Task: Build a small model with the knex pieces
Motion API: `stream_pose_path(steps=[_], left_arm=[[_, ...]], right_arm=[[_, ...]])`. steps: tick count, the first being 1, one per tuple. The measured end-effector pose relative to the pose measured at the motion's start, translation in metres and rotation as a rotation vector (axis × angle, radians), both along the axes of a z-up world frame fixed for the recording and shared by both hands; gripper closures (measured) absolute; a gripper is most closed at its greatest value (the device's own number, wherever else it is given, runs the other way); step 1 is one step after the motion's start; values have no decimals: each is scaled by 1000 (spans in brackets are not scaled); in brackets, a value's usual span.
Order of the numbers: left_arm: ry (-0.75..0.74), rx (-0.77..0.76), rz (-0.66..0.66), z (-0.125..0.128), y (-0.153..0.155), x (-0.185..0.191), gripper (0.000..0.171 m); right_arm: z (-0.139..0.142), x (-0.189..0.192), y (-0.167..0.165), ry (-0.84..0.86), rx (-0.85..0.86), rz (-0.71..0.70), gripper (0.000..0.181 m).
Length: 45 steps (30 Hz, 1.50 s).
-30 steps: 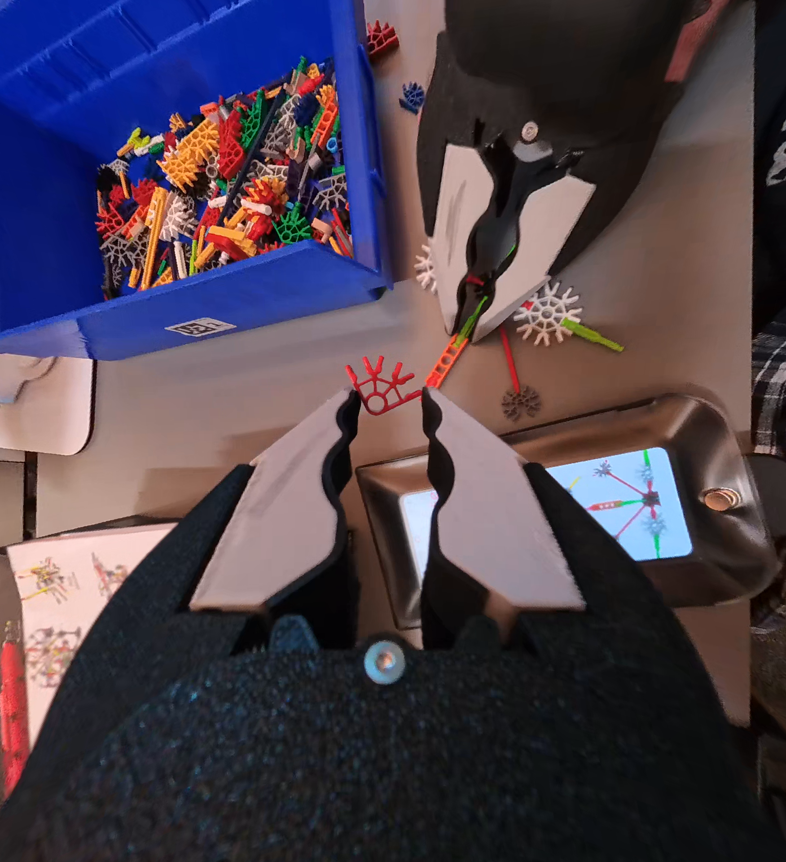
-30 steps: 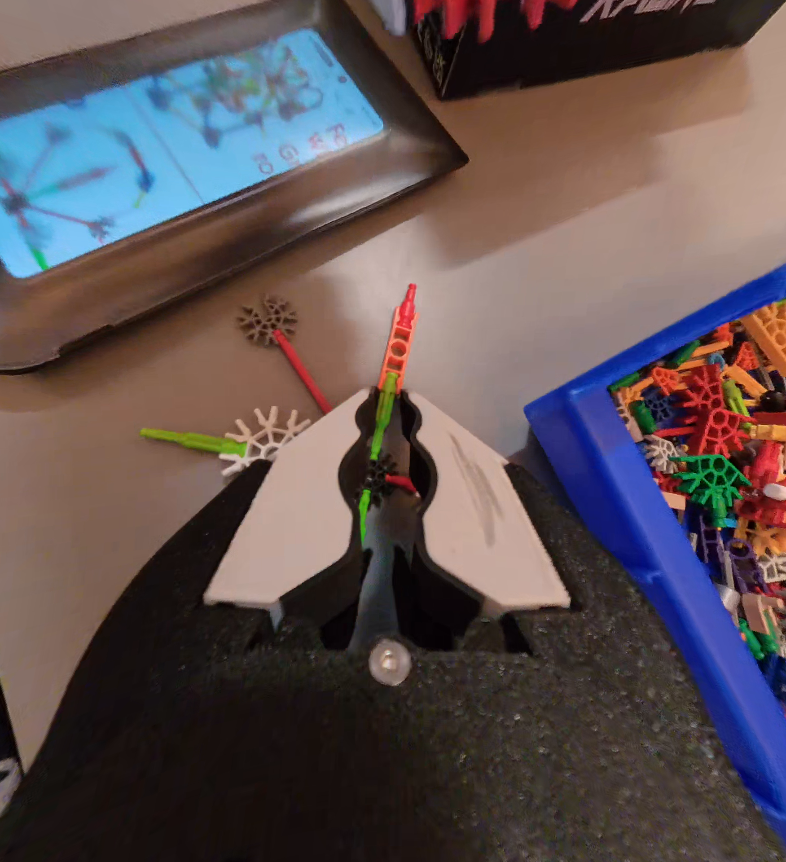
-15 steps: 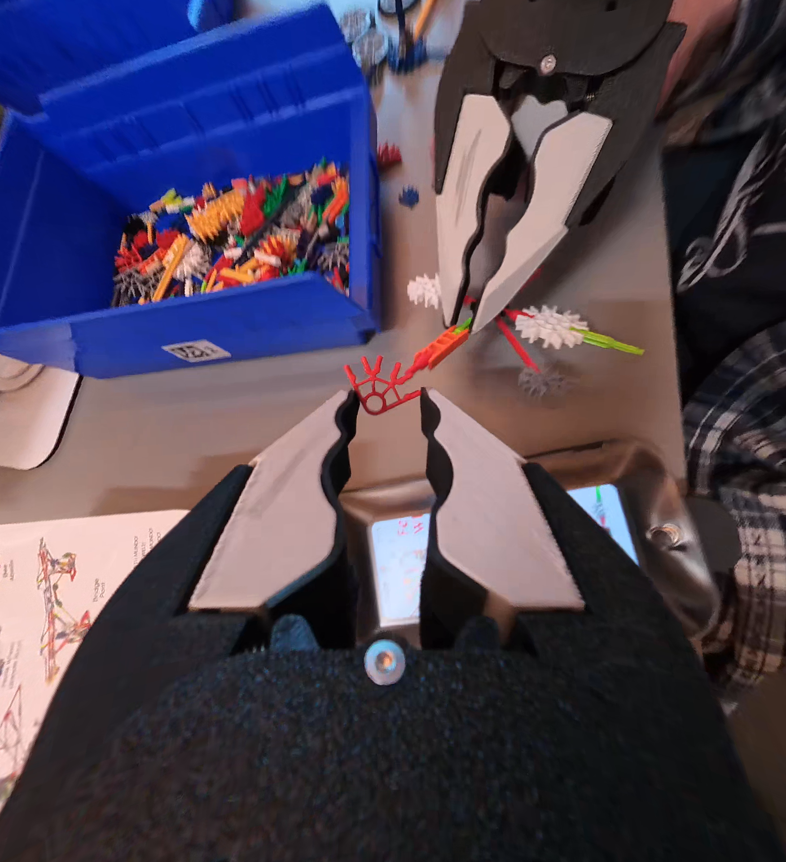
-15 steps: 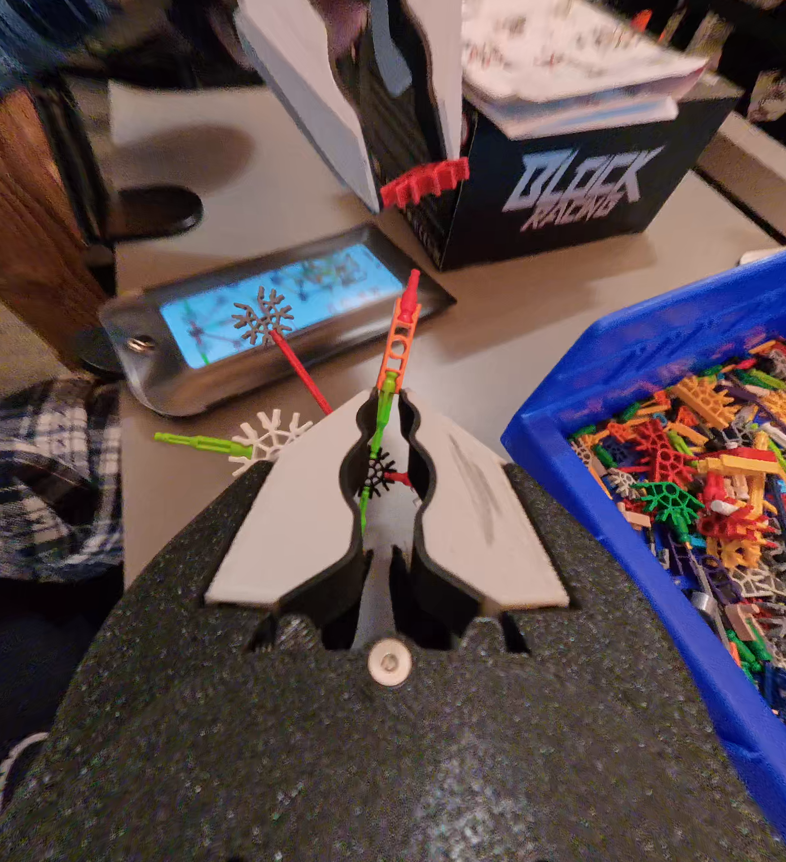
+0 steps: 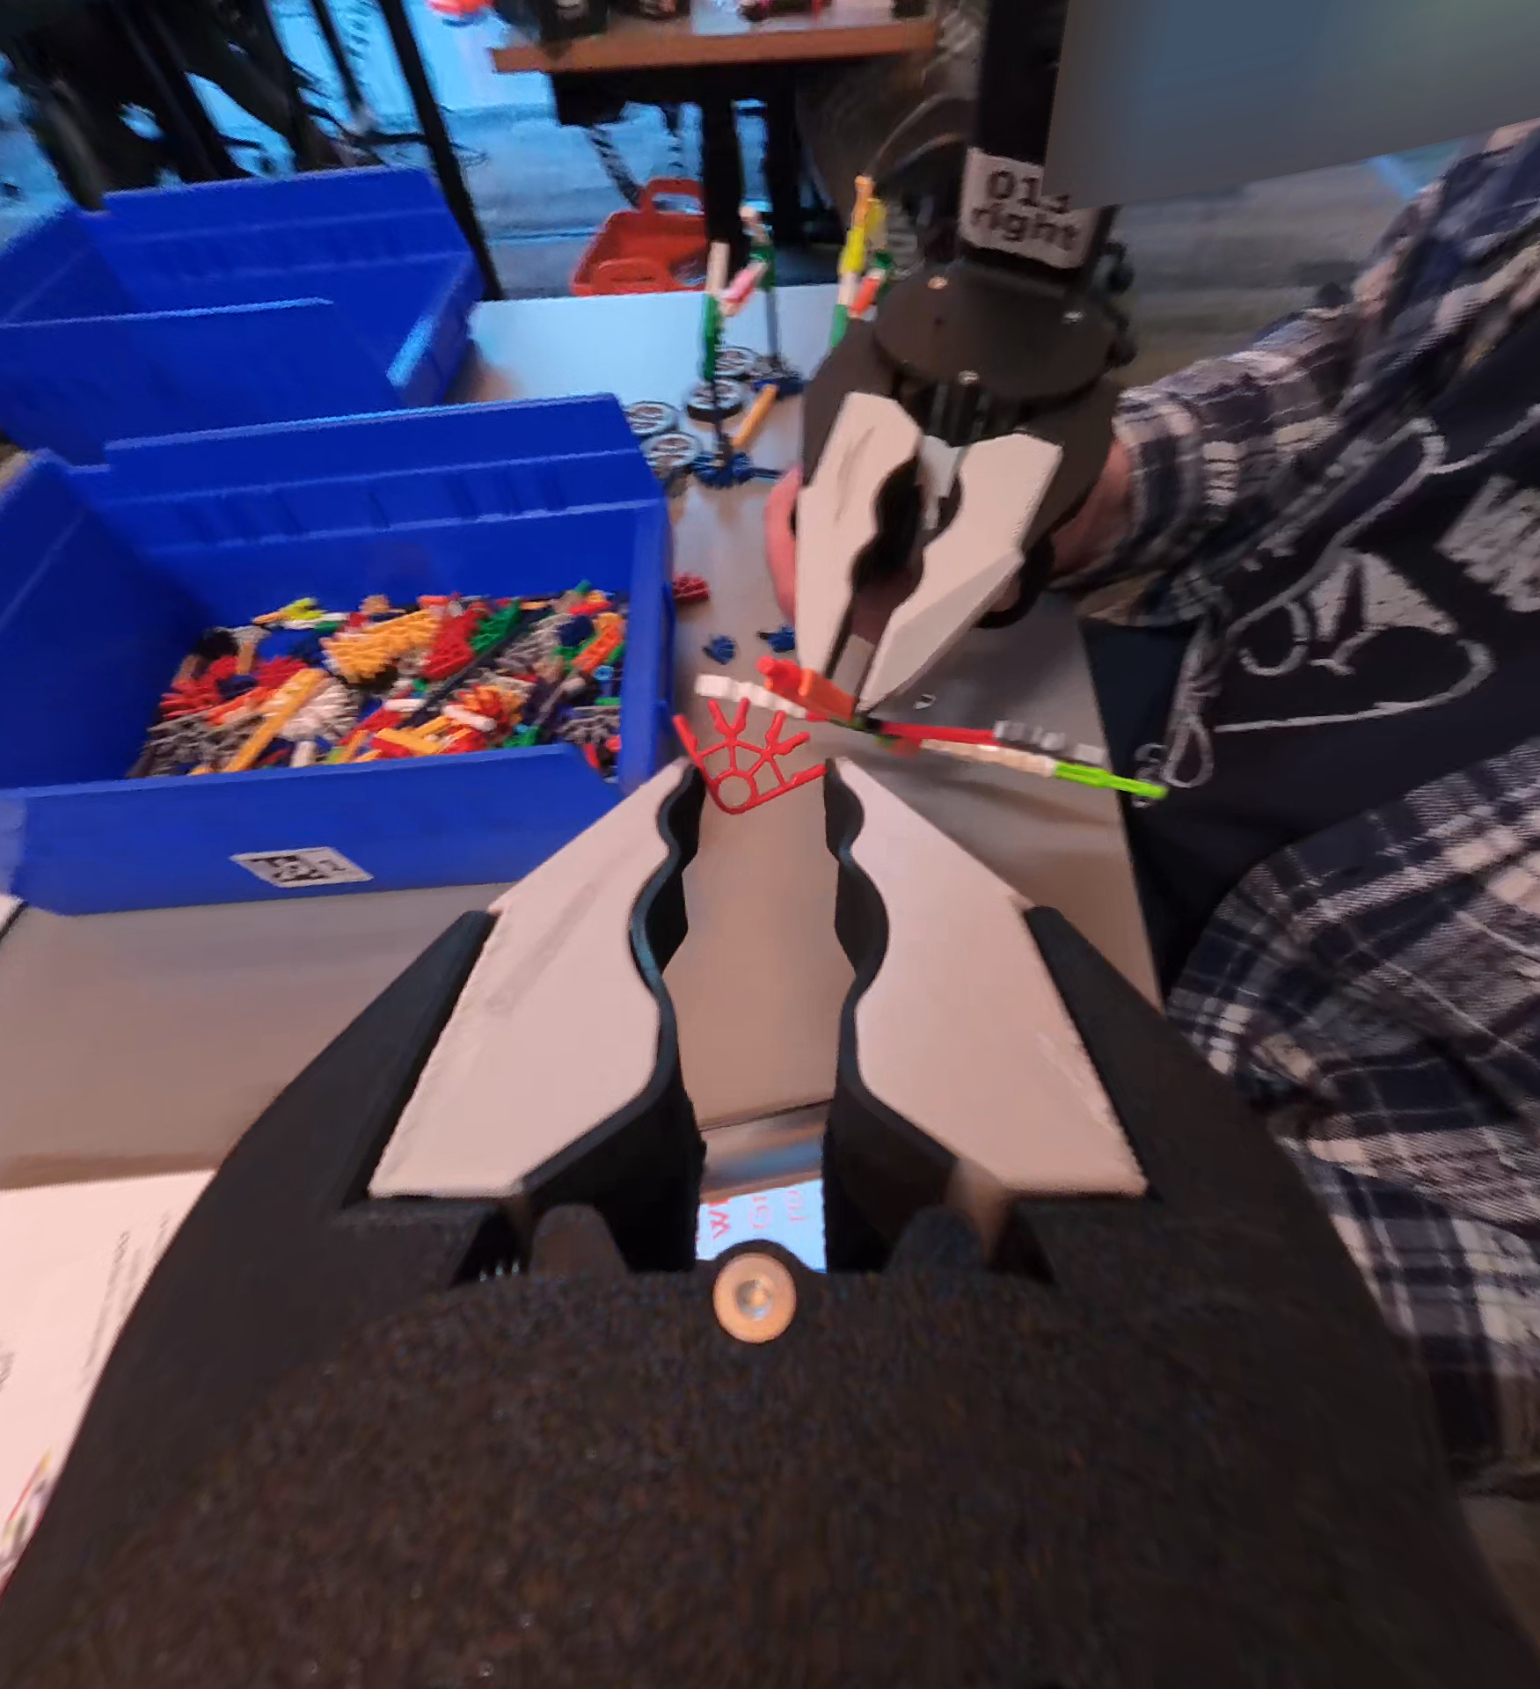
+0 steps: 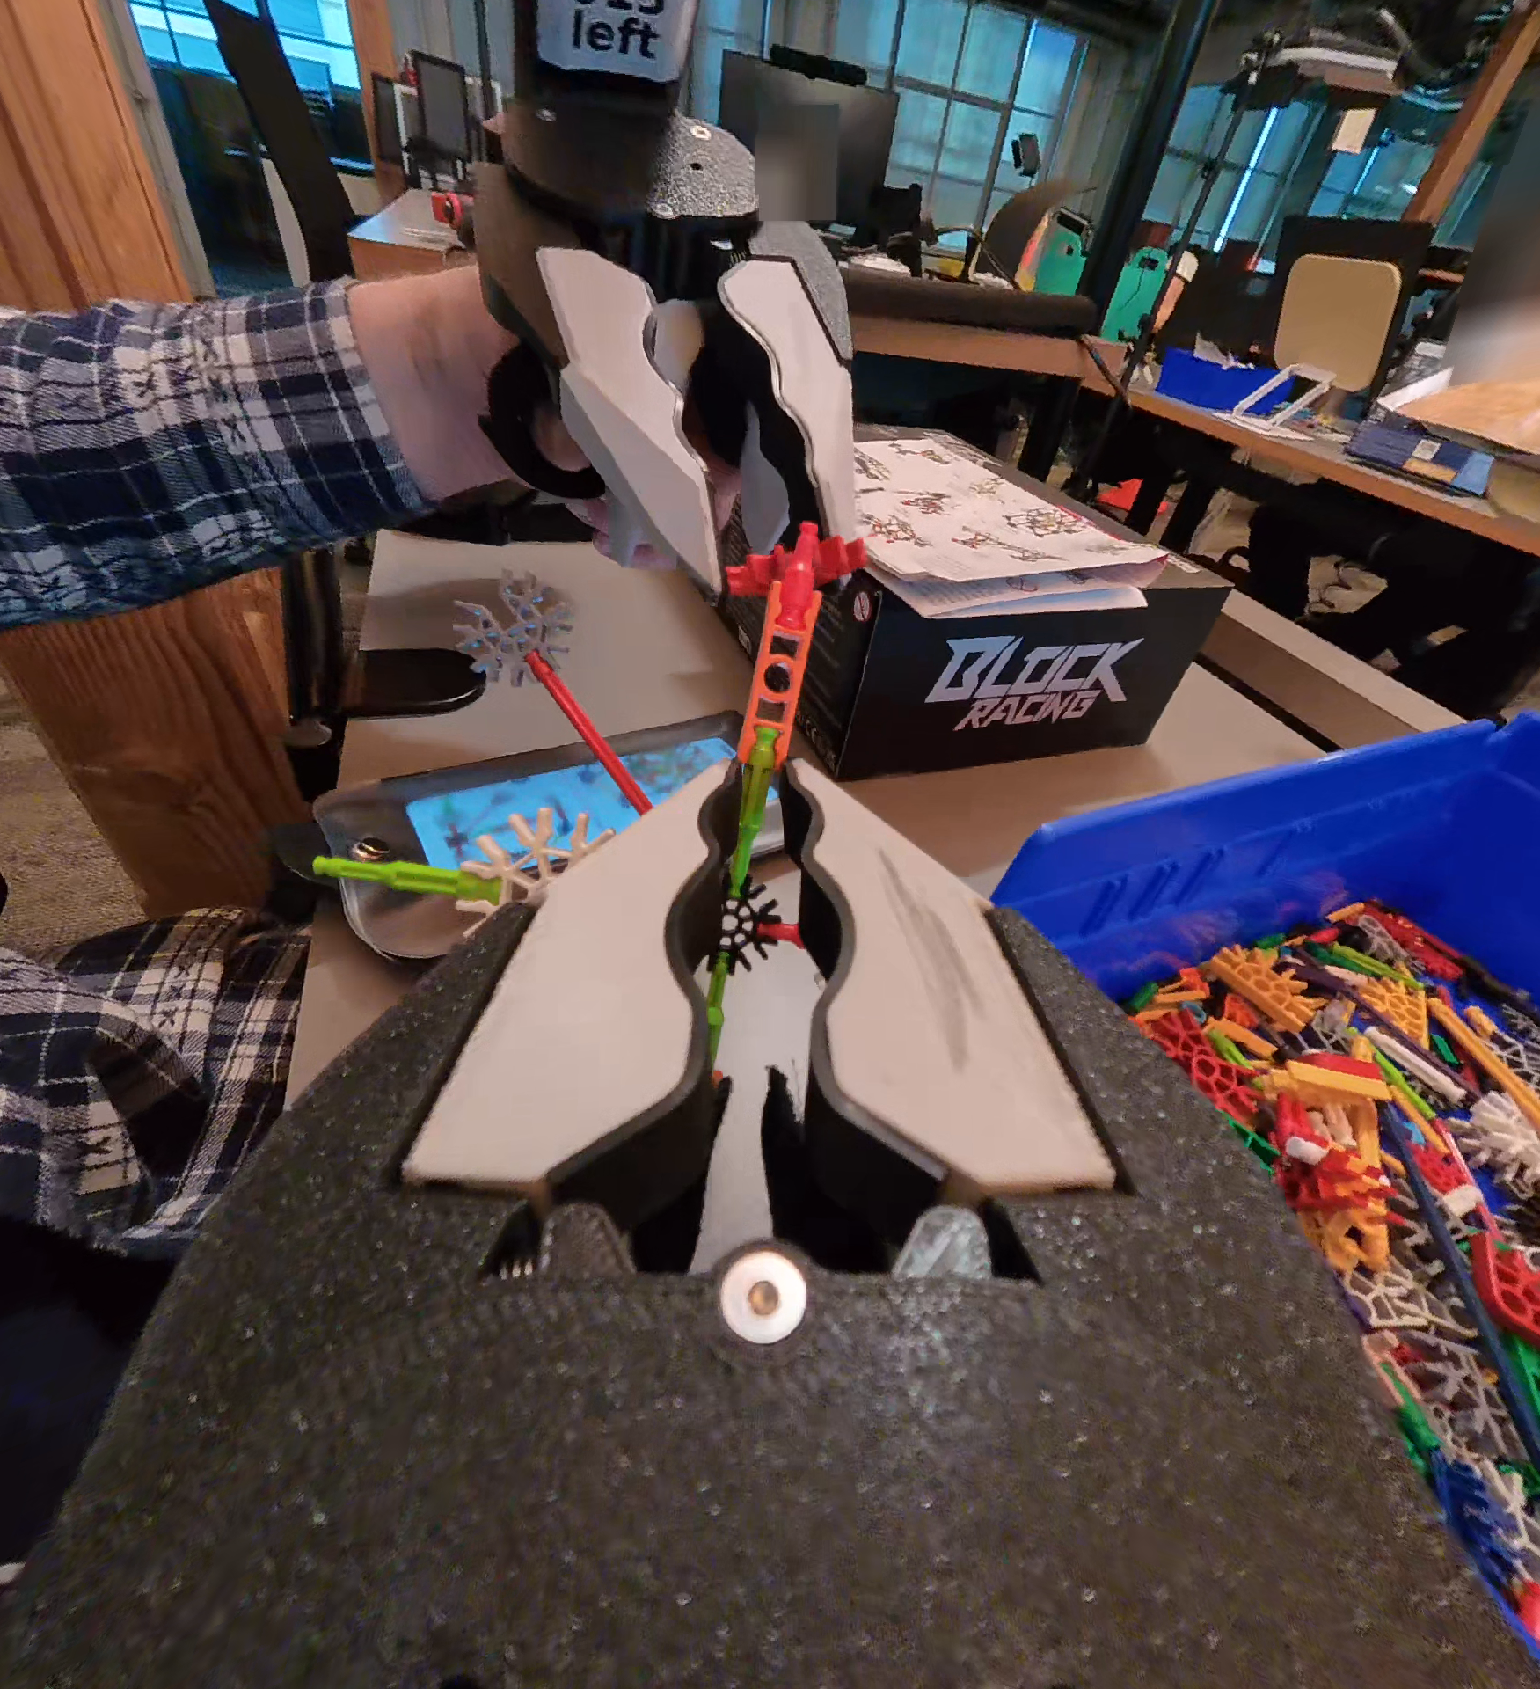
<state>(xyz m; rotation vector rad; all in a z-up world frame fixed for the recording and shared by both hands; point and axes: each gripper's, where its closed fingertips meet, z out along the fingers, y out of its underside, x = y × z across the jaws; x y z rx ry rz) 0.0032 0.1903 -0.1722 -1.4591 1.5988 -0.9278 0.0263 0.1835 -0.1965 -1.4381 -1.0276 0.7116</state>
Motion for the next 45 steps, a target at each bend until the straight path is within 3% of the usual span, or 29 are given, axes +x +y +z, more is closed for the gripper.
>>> stream_pose_path(steps=[18,45], left_arm=[[71,-26,-101,10,-3,3,146],[51,-46,-41,7,5,-10,146]], right_arm=[[-2,-4,0,-33,75,34,174],[-1,-13,2,-12,103,60,177]])
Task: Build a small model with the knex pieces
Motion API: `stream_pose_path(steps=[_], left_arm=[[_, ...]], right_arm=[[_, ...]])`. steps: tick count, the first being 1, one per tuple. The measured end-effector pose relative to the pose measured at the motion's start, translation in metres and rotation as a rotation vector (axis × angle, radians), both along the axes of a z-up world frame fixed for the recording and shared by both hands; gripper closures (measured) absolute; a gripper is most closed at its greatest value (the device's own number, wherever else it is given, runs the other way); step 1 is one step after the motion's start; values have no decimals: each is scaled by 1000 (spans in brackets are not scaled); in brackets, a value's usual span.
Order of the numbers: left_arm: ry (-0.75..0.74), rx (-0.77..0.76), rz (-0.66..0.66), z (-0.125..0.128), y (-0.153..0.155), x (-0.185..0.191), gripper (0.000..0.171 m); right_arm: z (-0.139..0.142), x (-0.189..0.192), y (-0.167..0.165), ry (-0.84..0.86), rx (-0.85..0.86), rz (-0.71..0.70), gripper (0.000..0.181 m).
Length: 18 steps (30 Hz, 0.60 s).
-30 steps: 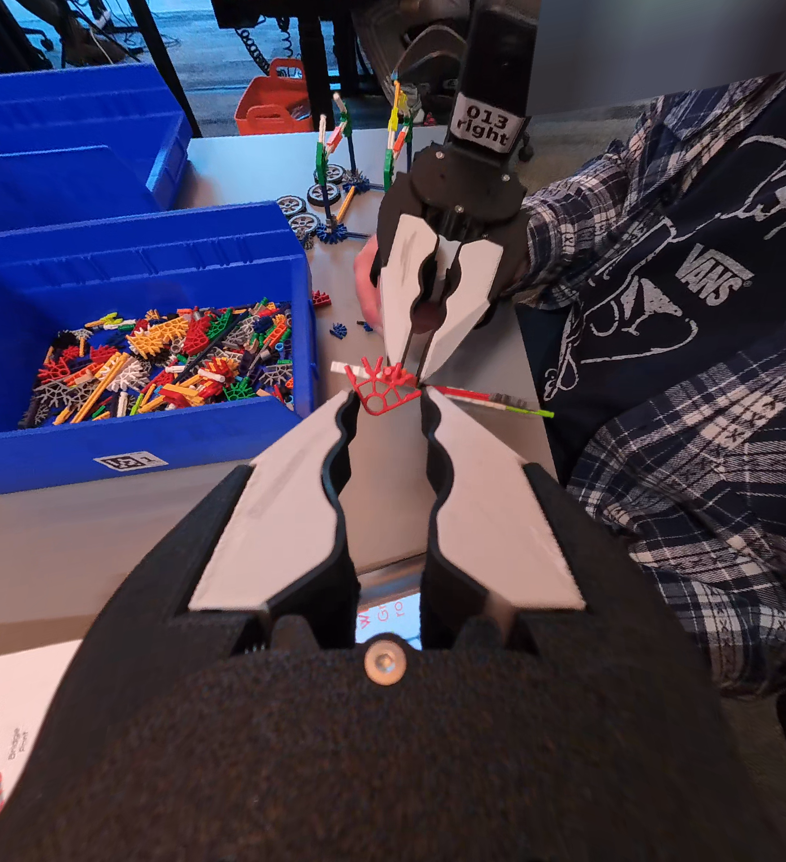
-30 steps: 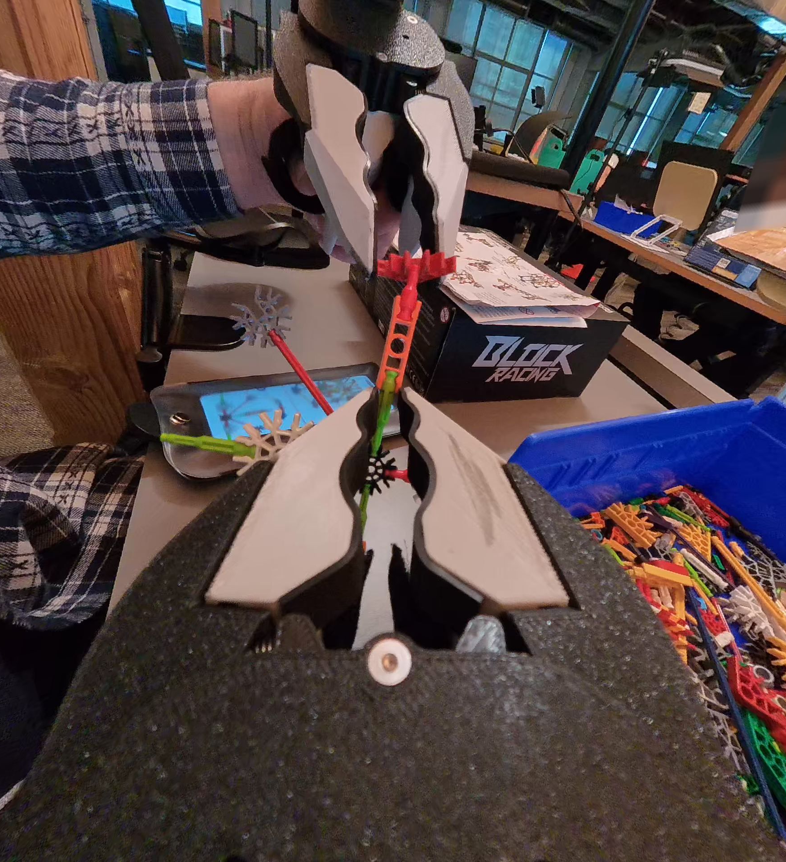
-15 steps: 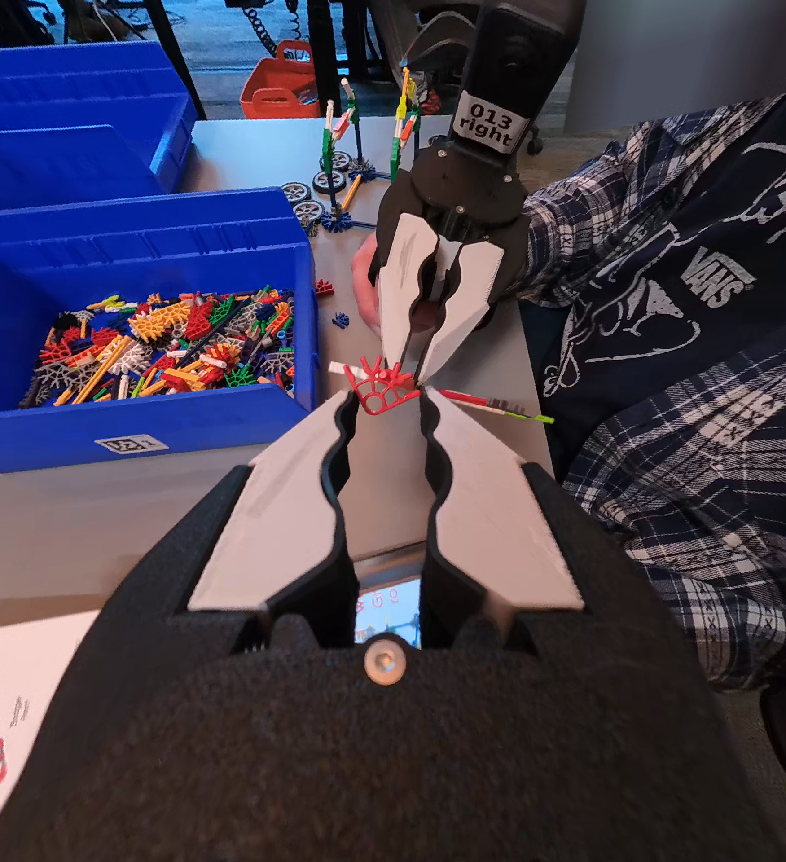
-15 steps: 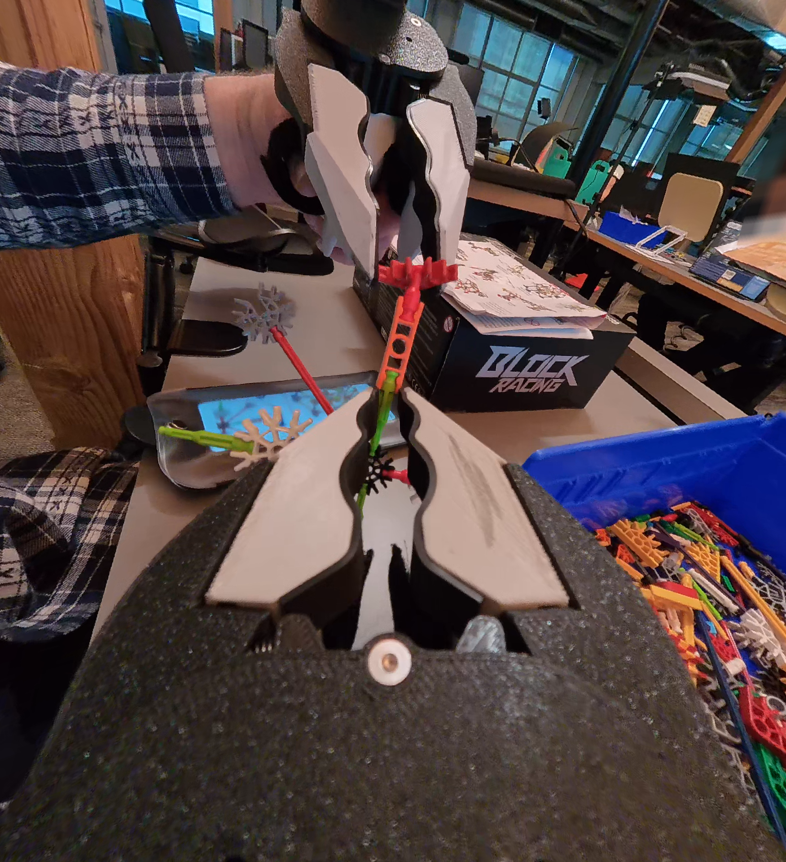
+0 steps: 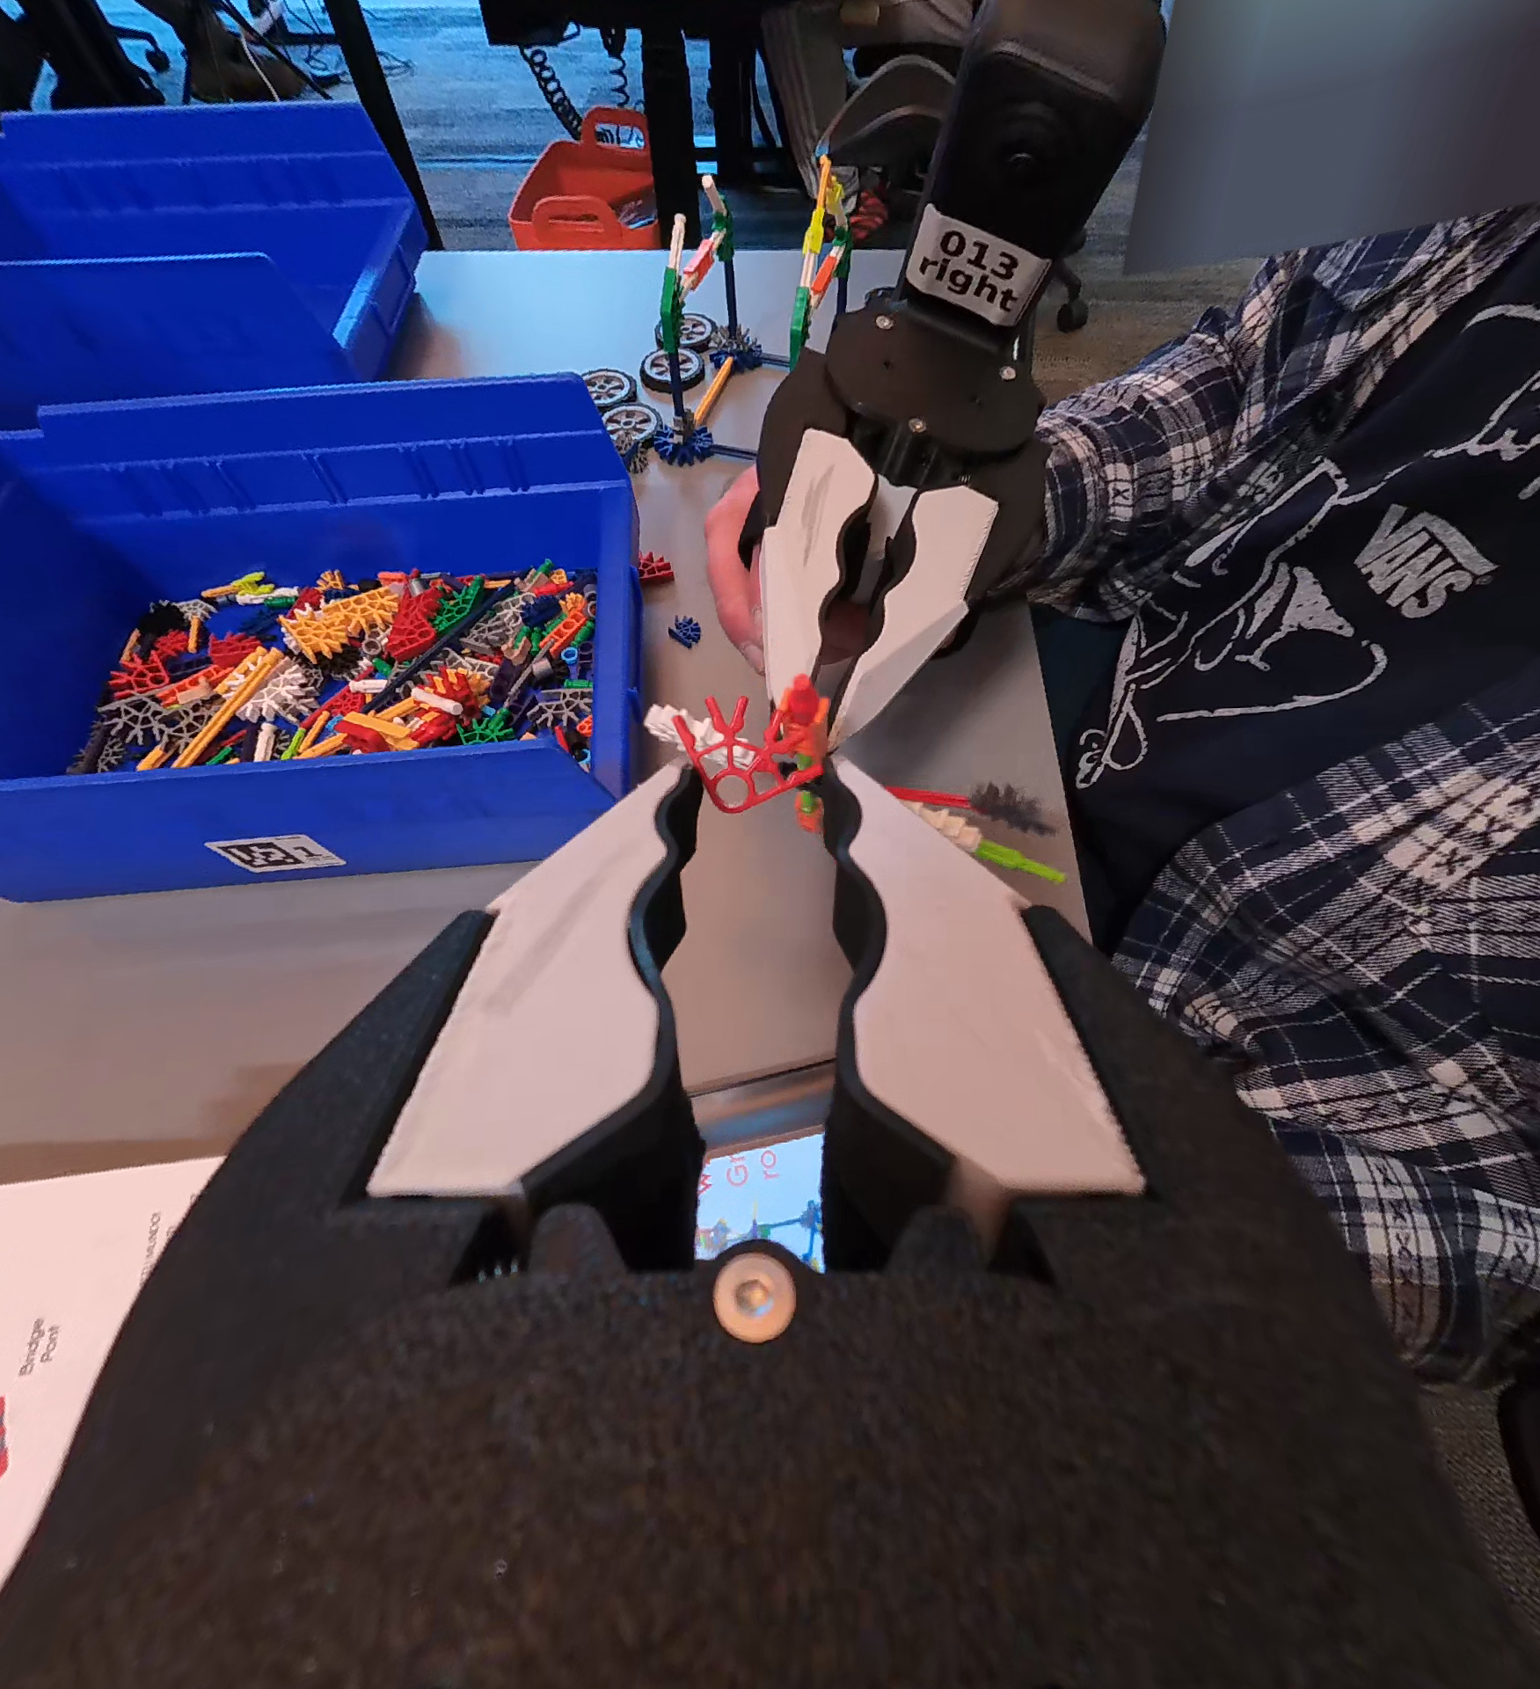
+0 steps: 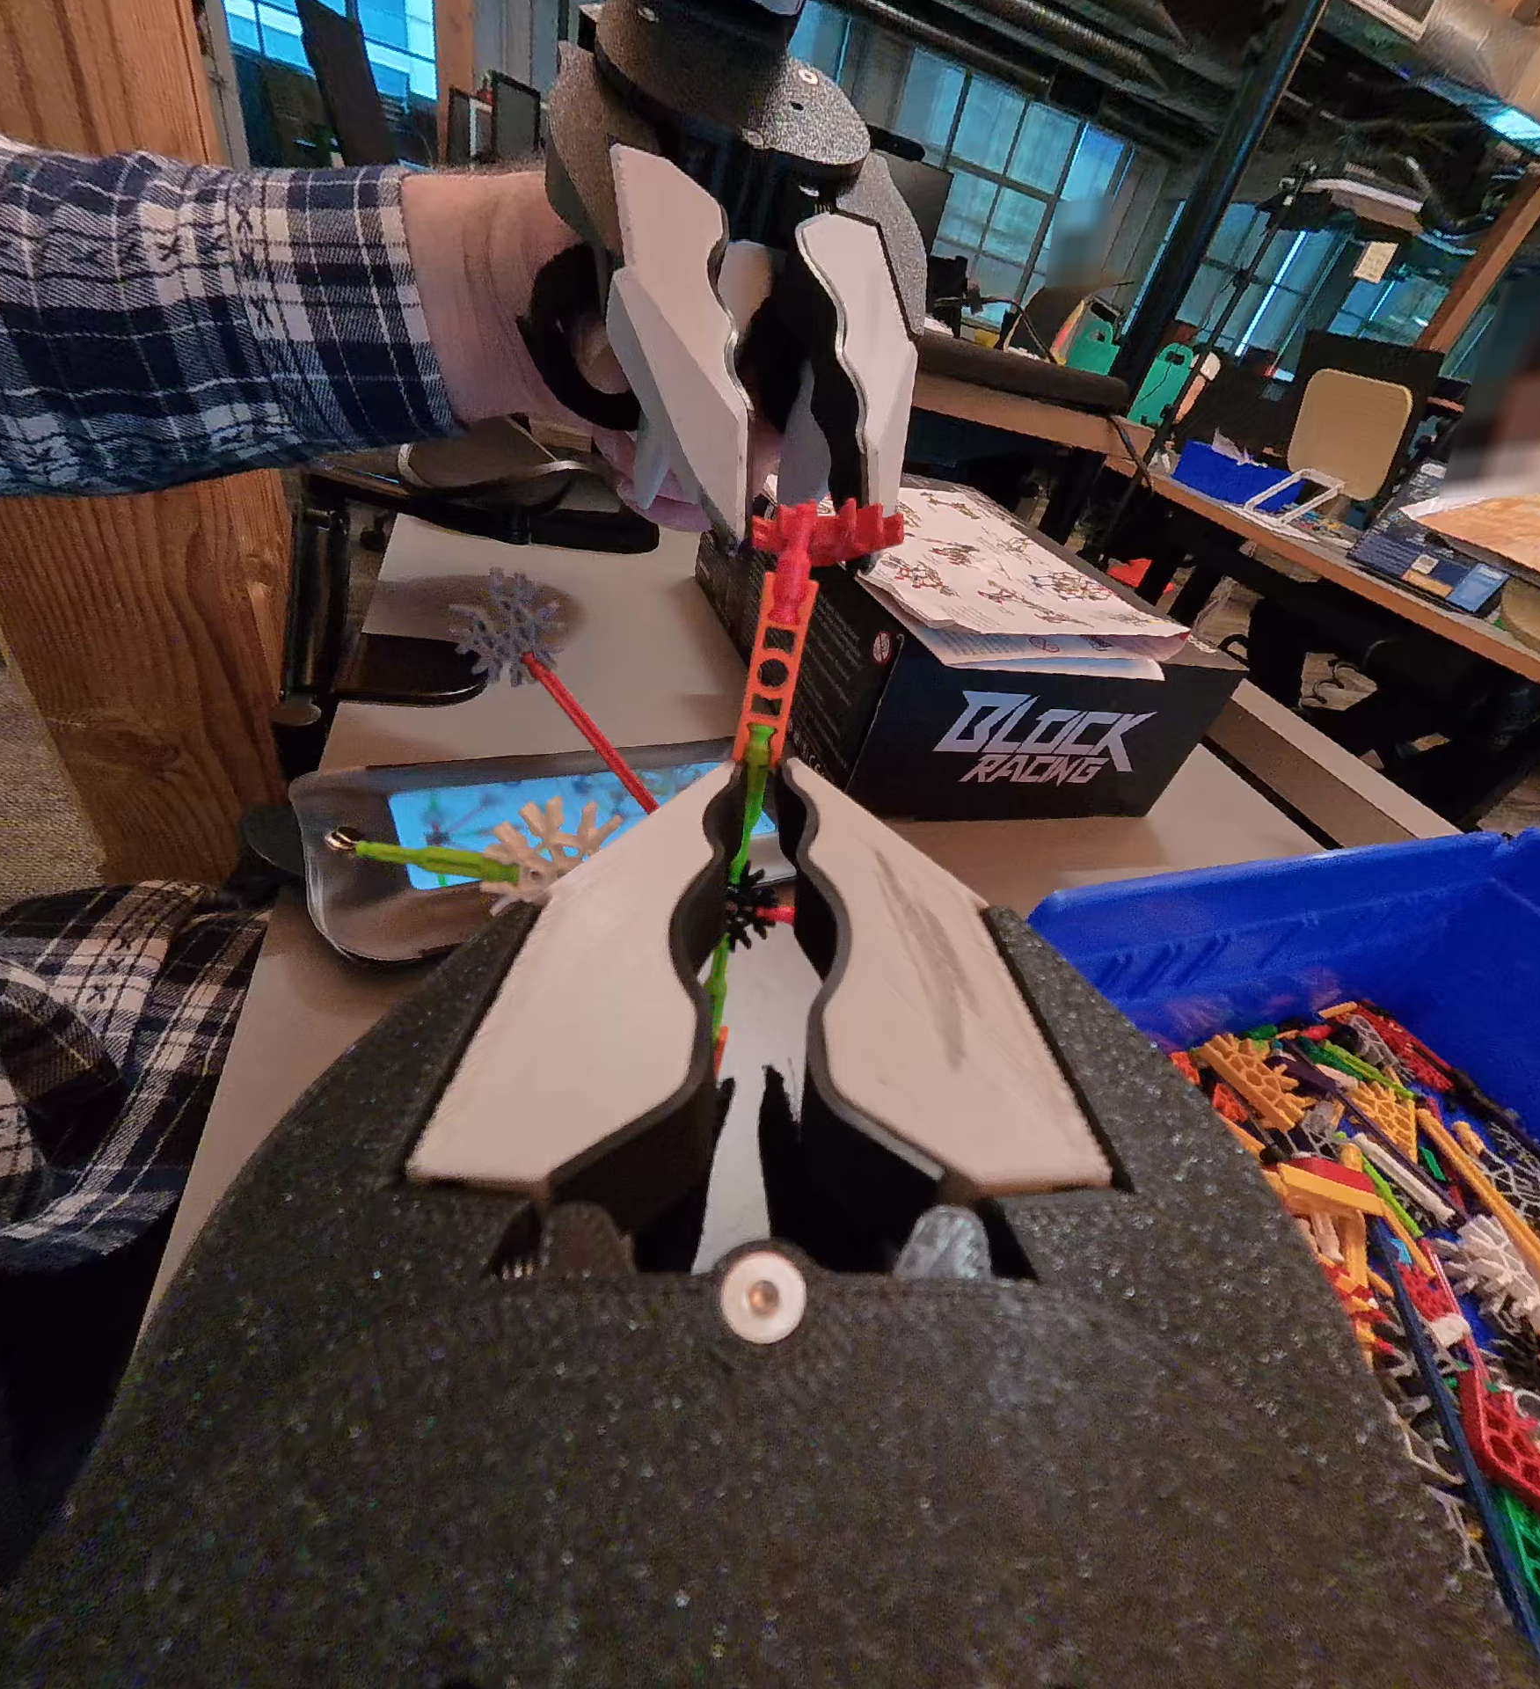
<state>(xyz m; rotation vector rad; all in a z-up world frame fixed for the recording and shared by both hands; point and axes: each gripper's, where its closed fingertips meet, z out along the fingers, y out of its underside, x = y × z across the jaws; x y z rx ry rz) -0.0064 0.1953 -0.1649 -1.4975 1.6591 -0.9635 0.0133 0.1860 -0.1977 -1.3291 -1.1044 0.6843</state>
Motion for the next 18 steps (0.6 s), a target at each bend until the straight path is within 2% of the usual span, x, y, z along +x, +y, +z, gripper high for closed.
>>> stream_pose_path(steps=[18], left_arm=[[0,8,1,-14,4,-17,146]], right_arm=[[-3,4,1,30,-25,13,176]])
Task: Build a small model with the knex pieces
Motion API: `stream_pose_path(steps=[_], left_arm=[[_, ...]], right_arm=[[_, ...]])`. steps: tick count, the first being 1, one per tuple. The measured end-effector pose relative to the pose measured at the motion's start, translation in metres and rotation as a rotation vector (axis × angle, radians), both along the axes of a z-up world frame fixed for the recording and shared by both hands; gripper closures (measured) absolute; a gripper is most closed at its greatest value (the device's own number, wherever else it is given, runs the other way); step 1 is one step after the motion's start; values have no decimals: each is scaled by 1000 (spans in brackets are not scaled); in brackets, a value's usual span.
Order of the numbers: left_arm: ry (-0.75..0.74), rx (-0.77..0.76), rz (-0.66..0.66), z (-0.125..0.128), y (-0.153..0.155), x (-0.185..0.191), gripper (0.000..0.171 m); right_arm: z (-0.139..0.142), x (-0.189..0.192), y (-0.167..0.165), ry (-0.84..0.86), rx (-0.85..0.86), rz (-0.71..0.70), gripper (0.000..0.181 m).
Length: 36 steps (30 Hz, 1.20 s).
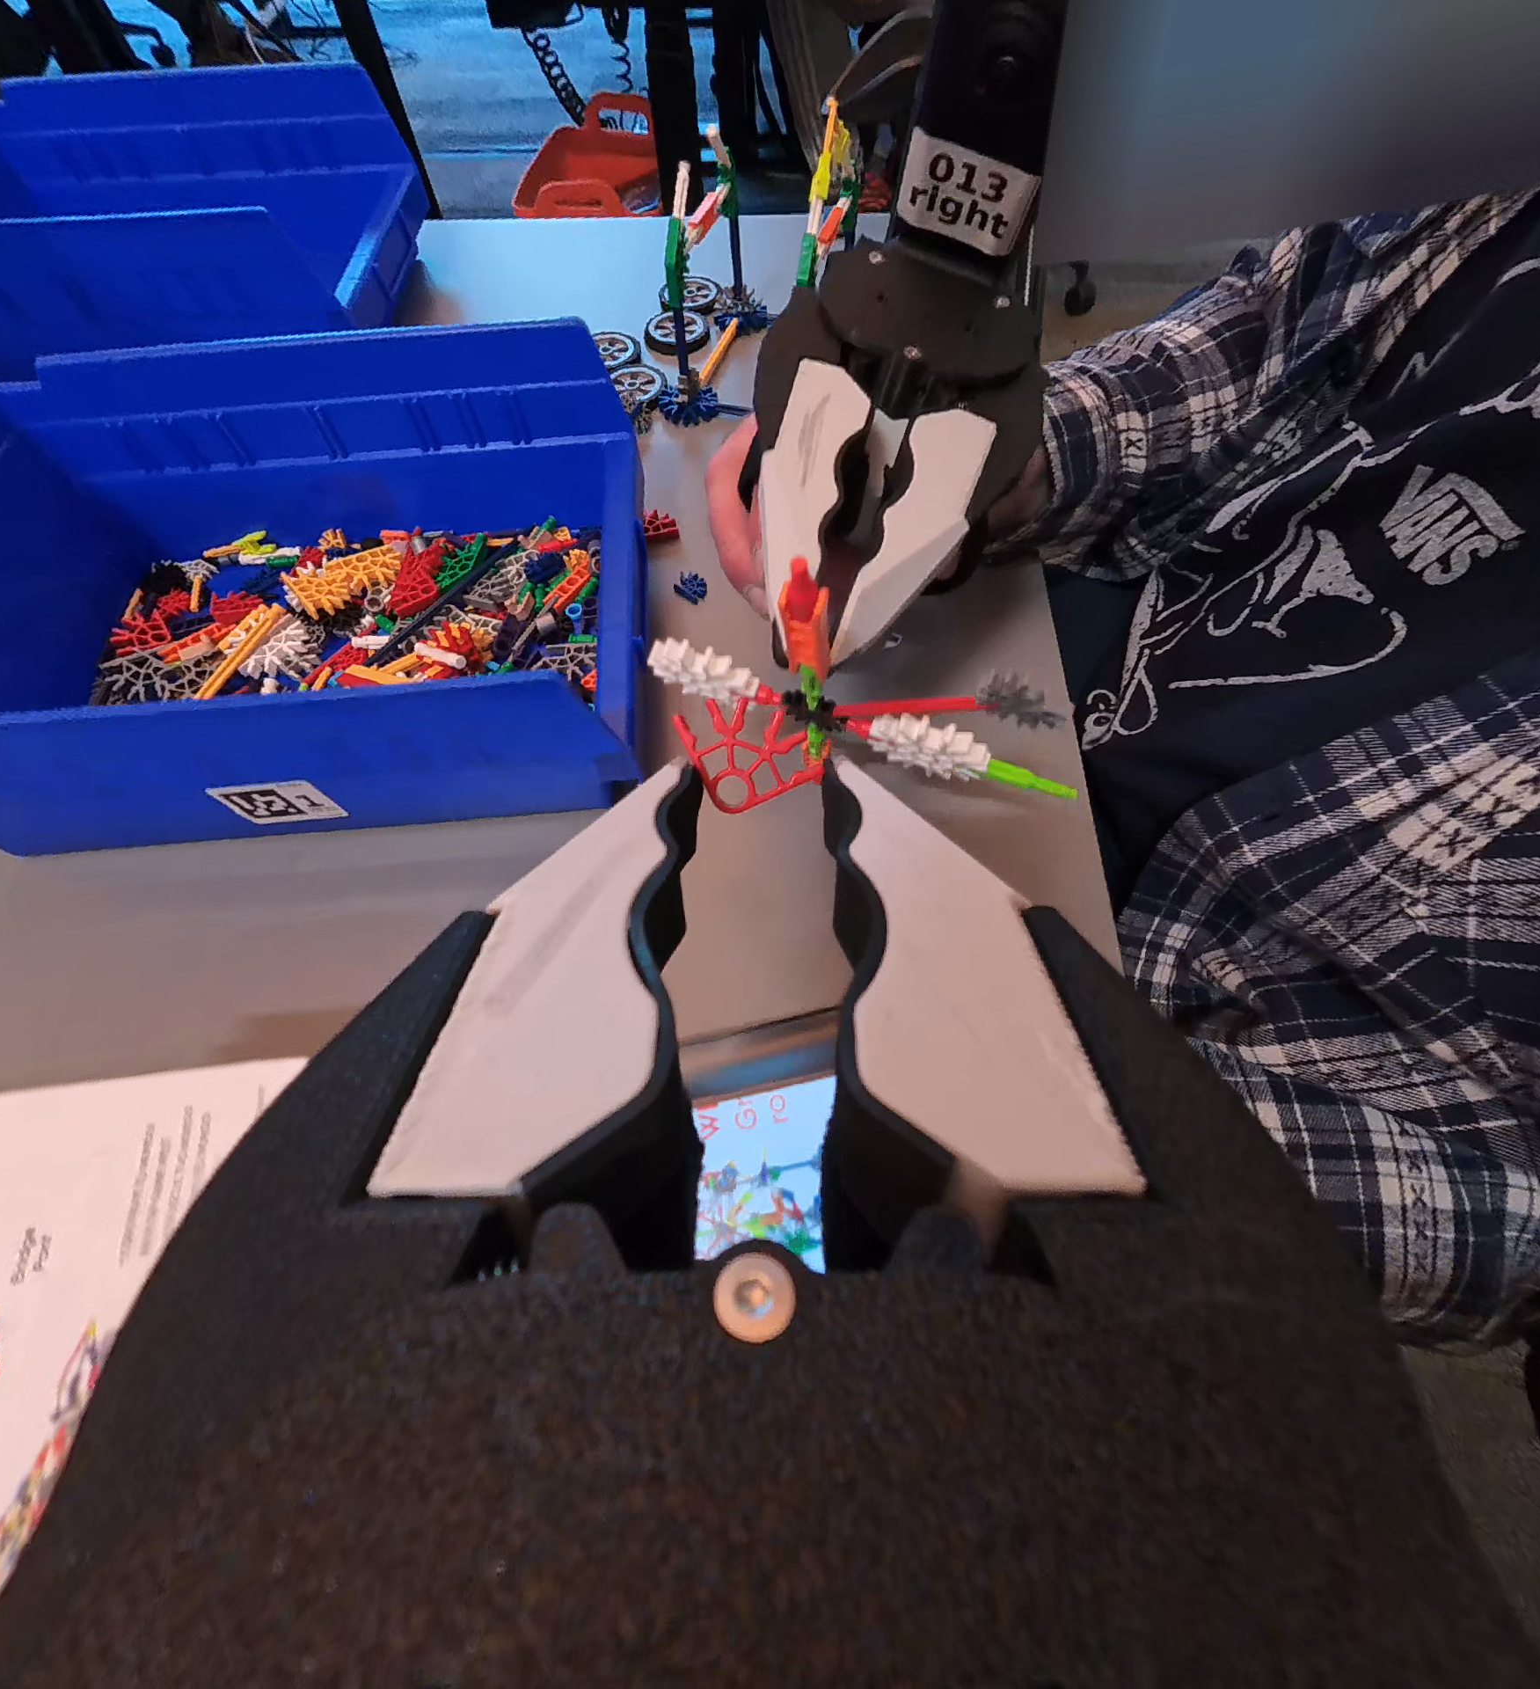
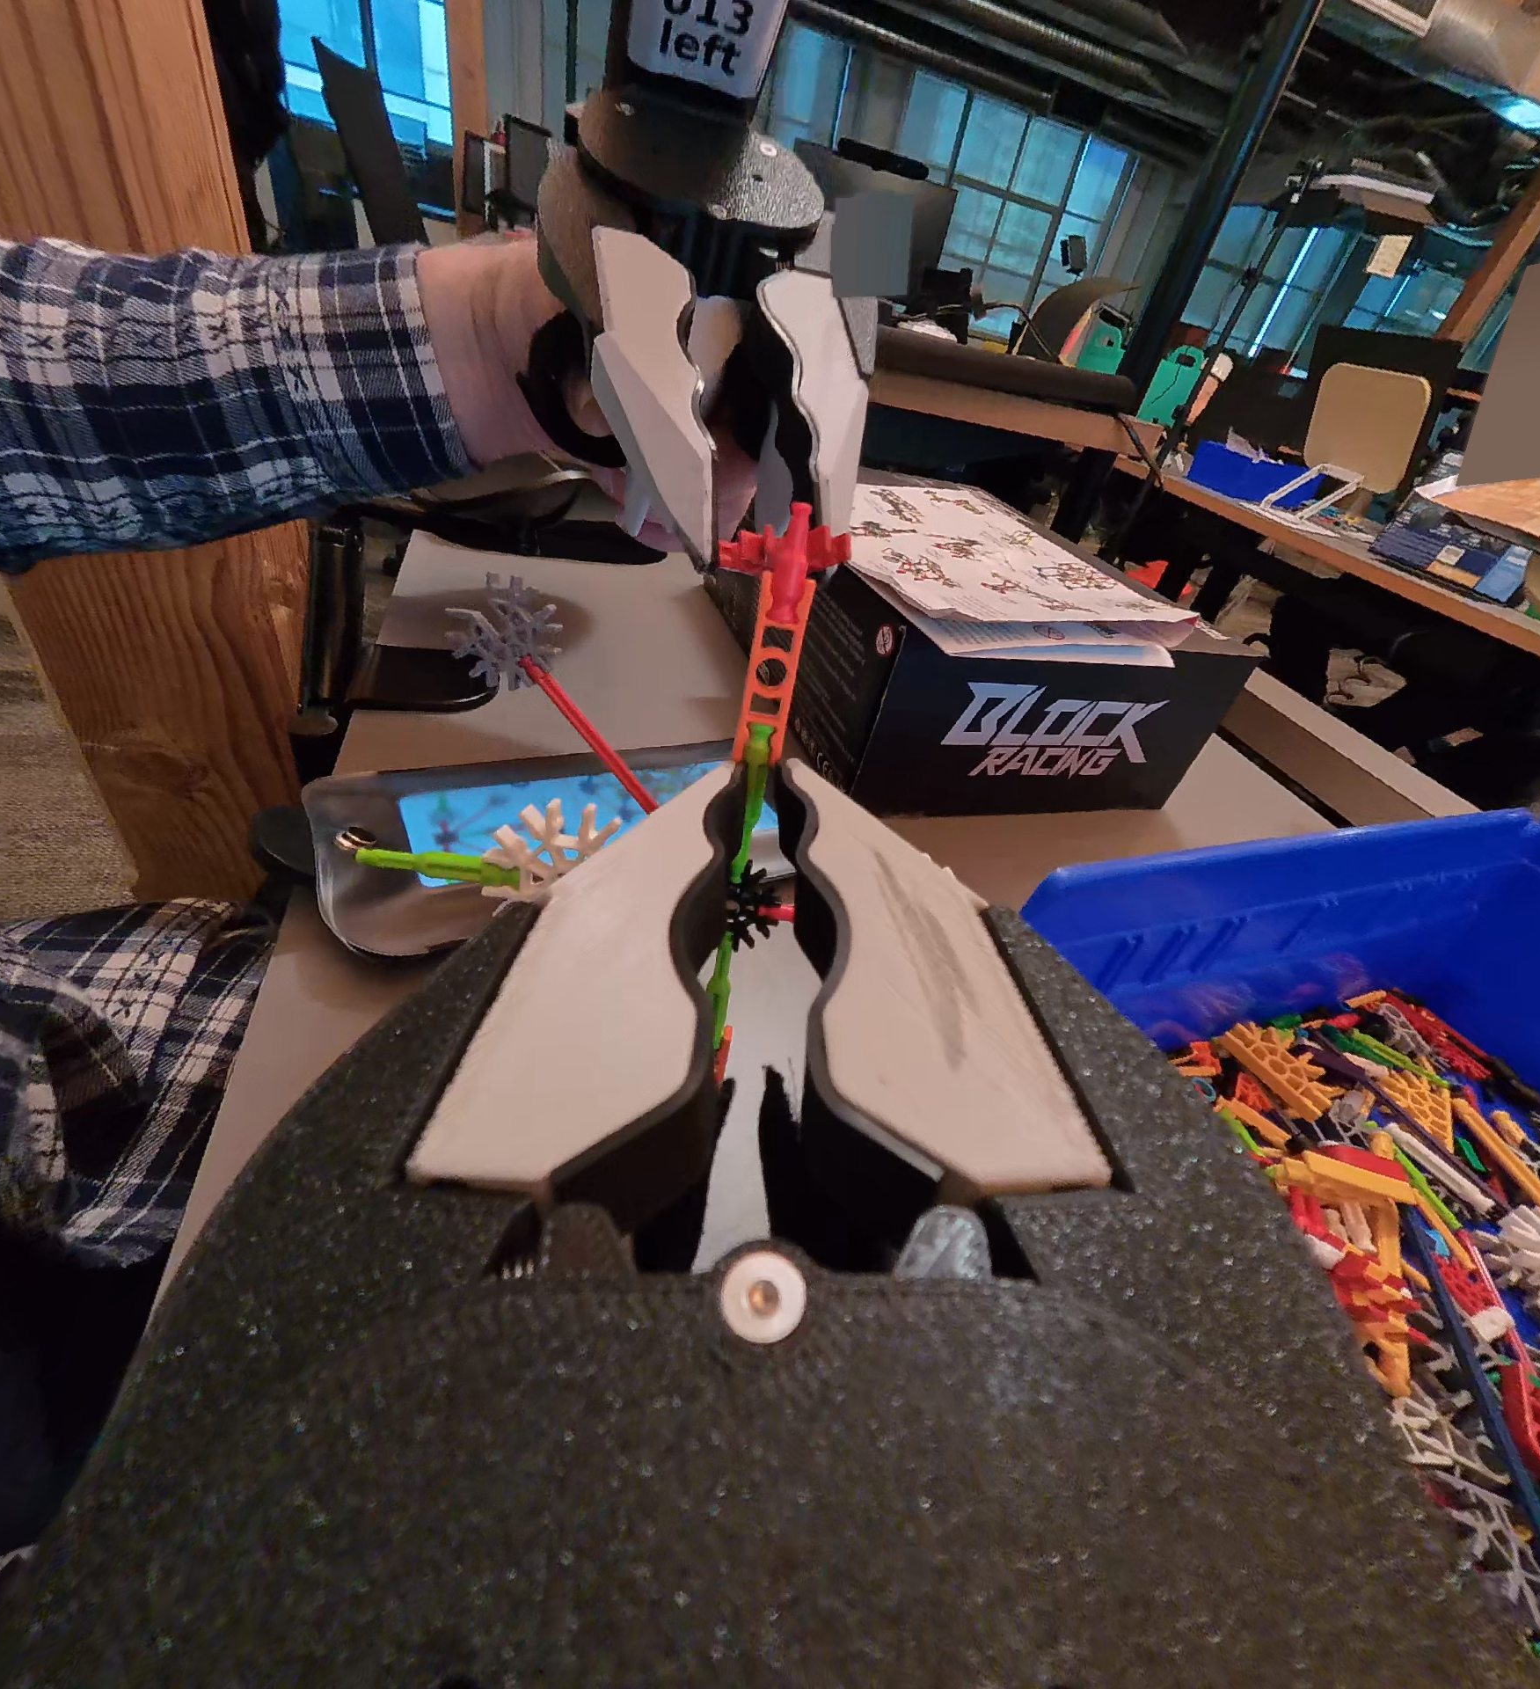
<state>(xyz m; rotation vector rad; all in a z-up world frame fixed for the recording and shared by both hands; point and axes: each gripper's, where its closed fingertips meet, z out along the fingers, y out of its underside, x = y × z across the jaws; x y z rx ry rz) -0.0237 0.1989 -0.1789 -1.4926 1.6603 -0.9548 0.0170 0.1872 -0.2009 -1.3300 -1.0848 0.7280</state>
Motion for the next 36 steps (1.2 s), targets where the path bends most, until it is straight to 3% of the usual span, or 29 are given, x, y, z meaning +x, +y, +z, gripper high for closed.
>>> stream_pose_path(steps=[11,23,33,36], left_arm=[[-48,-9,12,-3,5,-24,146],[-20,-7,-22,-11,1,-11,146],[38,16,30,-23,2,-22,146],[42,17,46,-27,2,-28,146]], right_arm=[[-3,3,6,15,-5,-2,176],[-10,0,6,-20,5,-8,181],[-43,-7,8,-220,-63,-29,181],[-54,-9,5,-299,-75,-36,172]])
